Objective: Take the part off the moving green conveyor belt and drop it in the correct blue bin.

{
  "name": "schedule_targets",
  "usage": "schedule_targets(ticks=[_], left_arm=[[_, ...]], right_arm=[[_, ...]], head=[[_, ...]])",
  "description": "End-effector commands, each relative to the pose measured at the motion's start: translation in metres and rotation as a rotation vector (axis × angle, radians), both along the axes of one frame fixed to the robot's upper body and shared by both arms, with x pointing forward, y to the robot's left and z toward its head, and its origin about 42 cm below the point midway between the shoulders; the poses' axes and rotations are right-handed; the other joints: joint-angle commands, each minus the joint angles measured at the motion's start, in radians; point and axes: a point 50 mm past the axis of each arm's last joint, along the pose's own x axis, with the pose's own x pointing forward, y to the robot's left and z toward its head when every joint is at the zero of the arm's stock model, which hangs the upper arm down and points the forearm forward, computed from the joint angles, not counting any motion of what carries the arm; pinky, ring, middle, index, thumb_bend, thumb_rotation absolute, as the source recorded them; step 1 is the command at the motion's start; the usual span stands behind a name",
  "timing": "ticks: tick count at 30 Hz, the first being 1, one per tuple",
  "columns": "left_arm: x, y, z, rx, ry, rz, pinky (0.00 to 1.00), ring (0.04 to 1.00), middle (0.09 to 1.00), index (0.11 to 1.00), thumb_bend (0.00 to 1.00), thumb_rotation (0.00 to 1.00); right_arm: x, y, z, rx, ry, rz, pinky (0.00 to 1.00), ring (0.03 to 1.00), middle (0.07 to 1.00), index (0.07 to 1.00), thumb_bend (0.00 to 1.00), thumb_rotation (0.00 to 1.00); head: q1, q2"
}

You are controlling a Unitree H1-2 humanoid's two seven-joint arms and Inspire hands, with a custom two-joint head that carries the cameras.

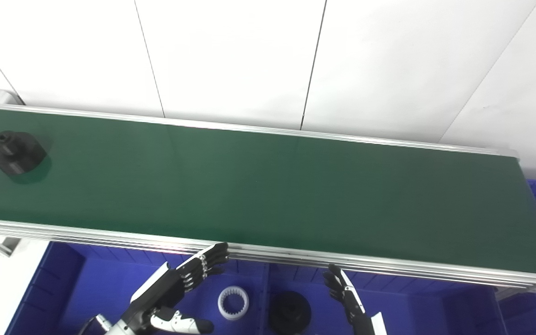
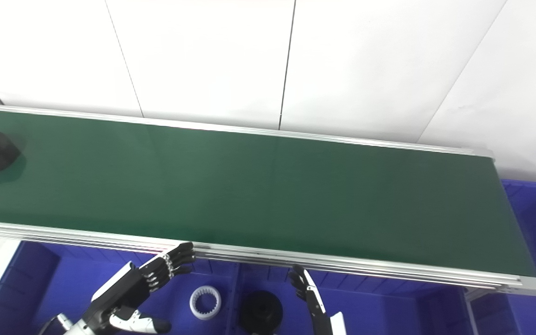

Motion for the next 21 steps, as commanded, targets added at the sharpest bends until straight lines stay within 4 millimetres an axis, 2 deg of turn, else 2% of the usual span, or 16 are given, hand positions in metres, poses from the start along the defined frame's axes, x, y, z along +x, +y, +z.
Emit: schedule_targets(ticks=[1,4,5,8,9,10,11,15,21], left_arm=[[0.004,0.001,0.011,0.015,-0.070,0.006,0.89,0.937,0.949,0.943,0.92,0.33],[0.005,0.001,0.012,0.009,-0.072,0.009,0.90,0.940,0.953,0.945,0.92,0.32],[0.006,0.000,0.012,0.007,-0.074,0.010,0.90,0.940,0.951,0.942,0.92,0.32],[0.007,-0.001,0.014,-0.003,-0.081,0.008,0.91,0.943,0.953,0.944,0.91,0.30],[0.008,-0.001,0.015,-0.003,-0.083,0.008,0.92,0.945,0.954,0.945,0.91,0.30],[0.009,-0.001,0.015,-0.002,-0.085,0.009,0.91,0.943,0.952,0.944,0.91,0.30],[0.010,-0.002,0.016,-0.005,-0.089,0.009,0.91,0.943,0.952,0.944,0.91,0.30],[0.015,-0.003,0.019,-0.009,-0.101,0.007,0.91,0.942,0.952,0.944,0.91,0.30],[0.015,-0.005,0.021,-0.005,-0.111,0.017,0.89,0.930,0.942,0.930,0.91,0.27]], right_arm=[[0.005,0.000,0.011,0.012,-0.048,0.001,0.83,0.852,0.866,0.912,0.79,0.41],[0.006,0.000,0.013,0.018,-0.038,-0.003,0.83,0.853,0.861,0.907,0.81,0.41],[0.006,0.000,0.015,0.019,-0.037,-0.003,0.82,0.852,0.860,0.907,0.81,0.40],[0.007,-0.001,0.015,0.025,-0.044,-0.004,0.81,0.853,0.859,0.906,0.81,0.39],[0.008,-0.001,0.016,0.025,-0.045,-0.004,0.81,0.853,0.859,0.906,0.81,0.38],[0.009,-0.001,0.017,0.025,-0.046,-0.004,0.81,0.851,0.858,0.906,0.81,0.40],[0.010,-0.001,0.018,0.028,-0.048,-0.003,0.81,0.851,0.858,0.906,0.81,0.40],[0.013,-0.002,0.022,0.027,-0.054,-0.001,0.81,0.848,0.859,0.905,0.81,0.38],[0.015,-0.003,0.024,0.010,-0.048,0.001,0.81,0.840,0.847,0.903,0.82,0.43]], head=[[-0.005,0.003],[-0.008,0.013],[-0.007,0.035],[-0.006,0.041],[-0.007,0.062],[-0.007,0.062],[-0.008,0.084],[-0.005,0.099],[0.003,0.110]])
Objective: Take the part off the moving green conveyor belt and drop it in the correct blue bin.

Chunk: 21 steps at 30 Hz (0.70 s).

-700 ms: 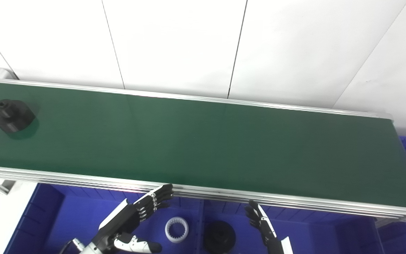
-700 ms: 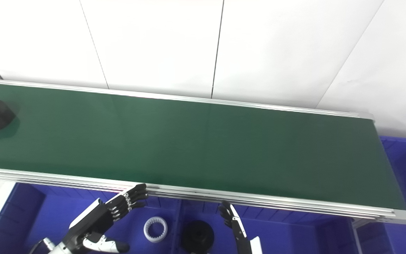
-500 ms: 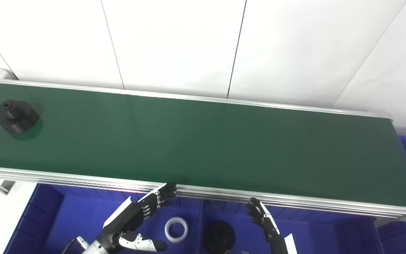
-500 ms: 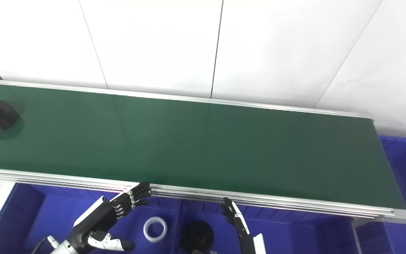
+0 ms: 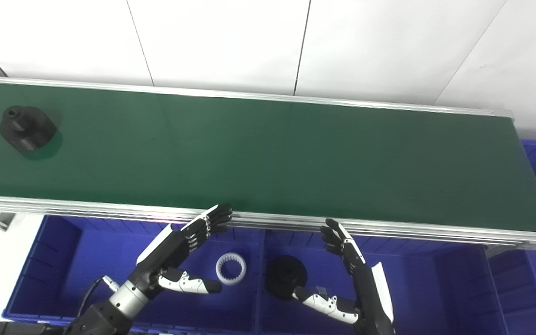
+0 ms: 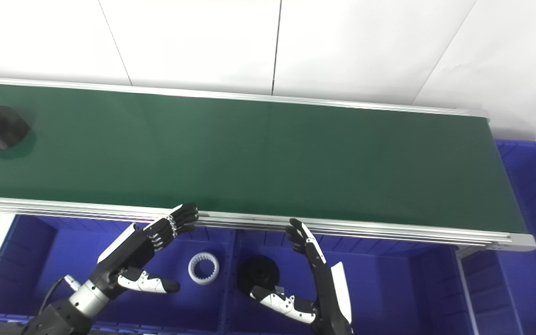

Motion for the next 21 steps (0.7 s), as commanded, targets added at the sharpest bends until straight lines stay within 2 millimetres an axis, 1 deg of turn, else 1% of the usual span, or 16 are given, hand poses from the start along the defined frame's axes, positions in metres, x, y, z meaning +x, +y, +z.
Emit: schedule_targets(ticks=[1,5,6,7,8,9,10,11,12,14,15,16,17,18,19,21], left_arm=[[0.006,0.004,0.013,-0.003,-0.076,0.011,0.89,0.929,0.942,0.930,0.90,0.27],[0.005,0.004,0.012,0.000,-0.074,0.024,0.89,0.918,0.930,0.924,0.90,0.28],[0.005,0.003,0.011,0.002,-0.070,0.027,0.88,0.914,0.926,0.921,0.90,0.28],[0.004,0.002,0.010,0.003,-0.067,0.029,0.88,0.912,0.925,0.921,0.90,0.28],[0.003,0.001,0.010,0.005,-0.064,0.030,0.87,0.909,0.923,0.920,0.90,0.28],[0.002,-0.002,0.008,0.003,-0.058,0.030,0.87,0.908,0.922,0.919,0.90,0.28],[0.000,-0.005,0.007,0.002,-0.053,0.025,0.86,0.902,0.921,0.914,0.90,0.29],[-0.002,-0.008,0.006,0.011,-0.049,0.016,0.86,0.910,0.931,0.922,0.89,0.31],[-0.004,-0.011,0.005,0.021,-0.048,0.007,0.87,0.917,0.937,0.925,0.88,0.31],[-0.007,-0.018,0.003,0.030,-0.039,0.008,0.88,0.919,0.933,0.914,0.87,0.29],[-0.009,-0.023,0.000,0.031,-0.030,0.013,0.88,0.918,0.931,0.912,0.87,0.29],[-0.011,-0.026,-0.002,0.033,-0.024,0.019,0.89,0.918,0.927,0.907,0.88,0.29],[-0.012,-0.030,-0.003,0.041,-0.021,0.025,0.90,0.919,0.922,0.902,0.89,0.28],[-0.013,-0.032,-0.004,0.049,-0.020,0.029,0.91,0.919,0.912,0.893,0.90,0.29],[-0.014,-0.035,-0.005,0.059,-0.019,0.034,0.91,0.920,0.912,0.892,0.90,0.29],[-0.014,-0.039,-0.006,0.076,-0.023,0.049,0.88,0.906,0.900,0.881,0.92,0.30]], right_arm=[[0.002,0.001,0.007,0.003,-0.018,-0.003,0.81,0.840,0.847,0.902,0.82,0.44],[0.002,0.001,0.006,0.007,-0.019,0.004,0.81,0.842,0.846,0.903,0.82,0.43],[0.001,0.000,0.005,0.006,-0.018,0.005,0.81,0.841,0.846,0.903,0.82,0.43],[0.000,-0.001,0.004,0.002,-0.016,0.006,0.81,0.840,0.846,0.902,0.82,0.43],[-0.001,-0.002,0.003,-0.001,-0.015,0.006,0.80,0.839,0.846,0.903,0.82,0.43],[-0.002,-0.004,0.001,-0.005,-0.015,0.008,0.80,0.838,0.846,0.903,0.82,0.43],[-0.004,-0.007,0.000,-0.008,-0.016,0.011,0.79,0.832,0.847,0.907,0.82,0.43],[-0.007,-0.010,-0.002,-0.007,-0.016,0.010,0.78,0.830,0.848,0.909,0.81,0.43],[-0.010,-0.013,-0.004,-0.002,-0.011,0.008,0.79,0.833,0.849,0.911,0.81,0.42],[-0.014,-0.019,-0.008,0.015,-0.004,0.006,0.82,0.846,0.853,0.914,0.80,0.40],[-0.015,-0.022,-0.011,0.019,-0.004,0.008,0.82,0.847,0.853,0.914,0.80,0.40],[-0.016,-0.025,-0.014,0.017,-0.006,0.009,0.82,0.847,0.855,0.913,0.79,0.39],[-0.016,-0.027,-0.016,0.017,-0.005,0.011,0.82,0.844,0.853,0.913,0.79,0.40],[-0.016,-0.028,-0.017,0.016,-0.004,0.014,0.81,0.846,0.856,0.915,0.79,0.41],[-0.016,-0.030,-0.018,0.015,-0.001,0.016,0.81,0.846,0.856,0.915,0.79,0.41],[-0.016,-0.032,-0.020,0.013,0.004,0.017,0.80,0.846,0.860,0.919,0.79,0.40]], head=[[0.003,0.000],[0.018,-0.018],[0.051,-0.039],[0.081,-0.053],[0.094,-0.059],[0.187,-0.106],[0.201,-0.116],[0.251,-0.150],[0.283,-0.174],[0.334,-0.219],[0.368,-0.256],[0.373,-0.261],[0.388,-0.279],[0.394,-0.287],[0.404,-0.307],[0.411,-0.321]])
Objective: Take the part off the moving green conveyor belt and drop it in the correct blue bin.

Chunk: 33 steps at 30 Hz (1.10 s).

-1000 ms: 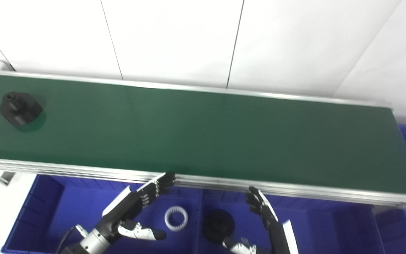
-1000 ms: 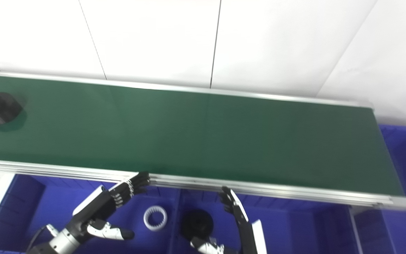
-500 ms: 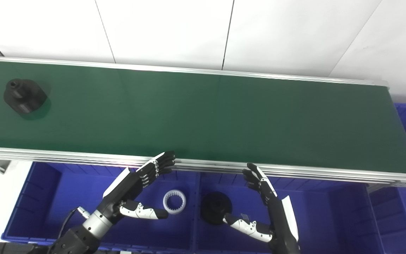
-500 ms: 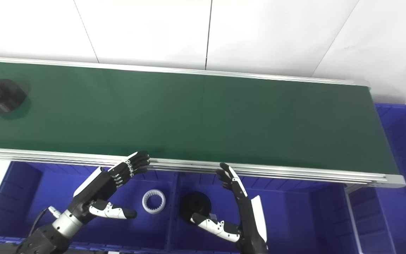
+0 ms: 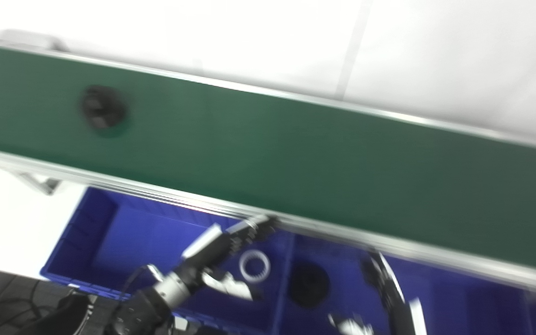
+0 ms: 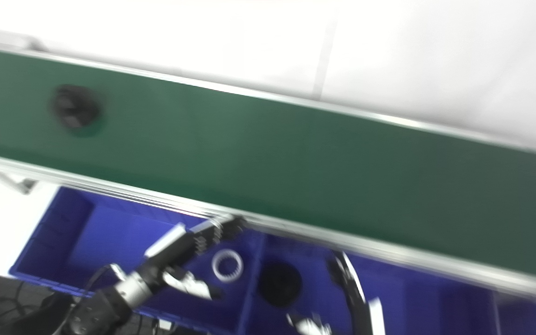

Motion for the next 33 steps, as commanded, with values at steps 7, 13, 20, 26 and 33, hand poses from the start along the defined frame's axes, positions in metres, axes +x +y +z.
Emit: schedule_targets(ticks=[7,13,20,26,33], left_arm=[[0.007,-0.008,0.005,0.013,-0.067,0.032,0.86,0.892,0.898,0.872,0.94,0.30],[0.008,-0.009,0.001,0.002,-0.052,0.037,0.84,0.881,0.892,0.865,0.95,0.29],[0.011,-0.009,-0.003,-0.010,-0.035,0.039,0.84,0.875,0.885,0.859,0.96,0.27],[0.013,-0.008,-0.004,0.000,-0.037,0.033,0.83,0.874,0.884,0.857,0.97,0.29],[0.018,-0.006,-0.005,0.024,-0.040,0.024,0.83,0.868,0.879,0.854,0.98,0.30]], right_arm=[[0.003,0.000,0.004,0.030,-0.066,-0.006,0.76,0.845,0.852,0.918,0.79,0.38],[0.003,0.000,0.003,0.039,-0.059,0.003,0.74,0.847,0.855,0.922,0.79,0.37],[0.007,0.001,0.008,0.015,-0.094,-0.001,0.69,0.795,0.838,0.911,0.80,0.37],[0.012,0.002,0.037,0.034,-0.201,0.010,0.78,0.804,0.843,0.917,0.83,0.36],[0.037,0.001,0.086,0.045,-0.393,0.024,0.83,0.865,0.864,0.920,0.81,0.37]], head=[[0.006,-0.030],[-0.003,-0.043],[-0.012,-0.054],[-0.025,-0.069],[-0.067,-0.065]])
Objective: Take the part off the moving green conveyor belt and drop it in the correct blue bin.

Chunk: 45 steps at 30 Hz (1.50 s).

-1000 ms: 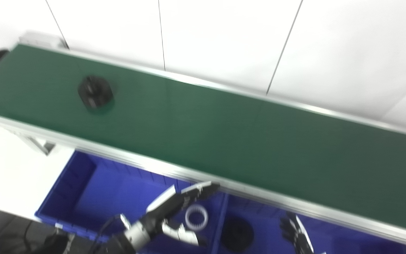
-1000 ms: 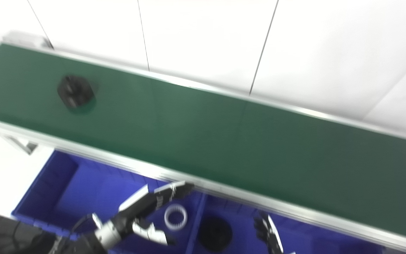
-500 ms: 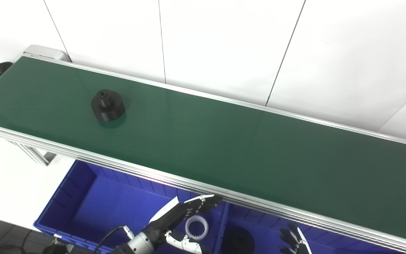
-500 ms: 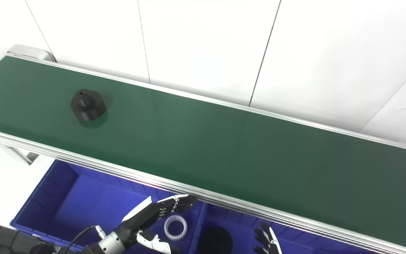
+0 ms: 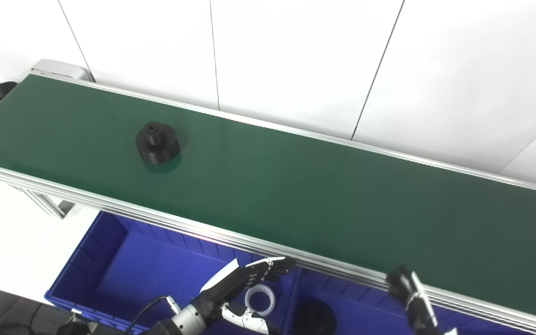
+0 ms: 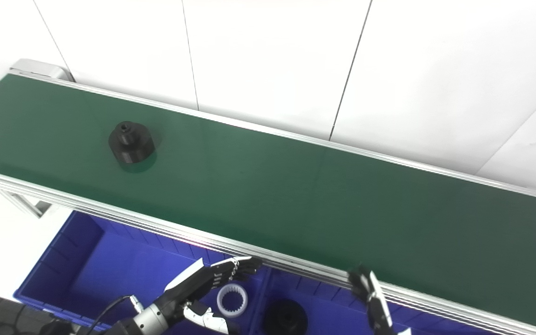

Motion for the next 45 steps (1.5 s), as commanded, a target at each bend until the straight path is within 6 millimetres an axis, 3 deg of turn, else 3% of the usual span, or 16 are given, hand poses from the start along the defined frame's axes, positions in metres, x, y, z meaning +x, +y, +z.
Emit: schedule_targets(ticks=[1,7,15,22,31,37,45], left_arm=[[0.007,0.002,0.007,-0.006,-0.055,0.000,0.83,0.868,0.879,0.855,0.98,0.30],[0.010,0.004,0.007,-0.009,-0.052,-0.010,0.84,0.876,0.887,0.858,0.98,0.32],[0.009,0.010,0.009,-0.010,-0.056,0.002,0.83,0.871,0.880,0.853,1.00,0.31],[0.009,0.018,0.010,-0.022,-0.049,0.009,0.82,0.860,0.871,0.843,1.00,0.30],[0.009,0.030,0.008,-0.043,-0.024,-0.031,0.87,0.894,0.892,0.862,0.98,0.26],[0.012,0.031,0.010,-0.029,-0.031,-0.050,0.93,0.916,0.907,0.882,0.99,0.30],[0.011,0.031,0.010,-0.048,-0.029,-0.047,0.92,0.912,0.903,0.879,0.99,0.30]], right_arm=[[0.013,-0.001,0.031,0.001,-0.143,0.010,0.82,0.864,0.864,0.919,0.81,0.37],[0.042,-0.005,0.060,-0.063,-0.229,0.014,0.79,0.854,0.873,0.913,0.85,0.42],[0.080,0.002,0.080,-0.129,-0.265,0.031,0.69,0.786,0.829,0.893,0.87,0.52],[0.107,0.020,0.100,-0.126,-0.250,0.094,0.73,0.816,0.840,0.888,0.88,0.48],[0.140,0.055,0.125,-0.217,-0.245,0.148,0.75,0.820,0.846,0.897,0.84,0.44],[0.168,0.068,0.131,-0.285,-0.181,0.157,0.73,0.814,0.860,0.911,0.83,0.42],[0.210,0.078,0.136,-0.377,-0.125,0.174,0.75,0.813,0.850,0.906,0.84,0.44]], head=[[-0.009,0.002],[-0.032,0.003],[-0.065,0.002],[-0.121,-0.001],[-0.306,0.014],[-0.339,0.019],[-0.338,0.026]])
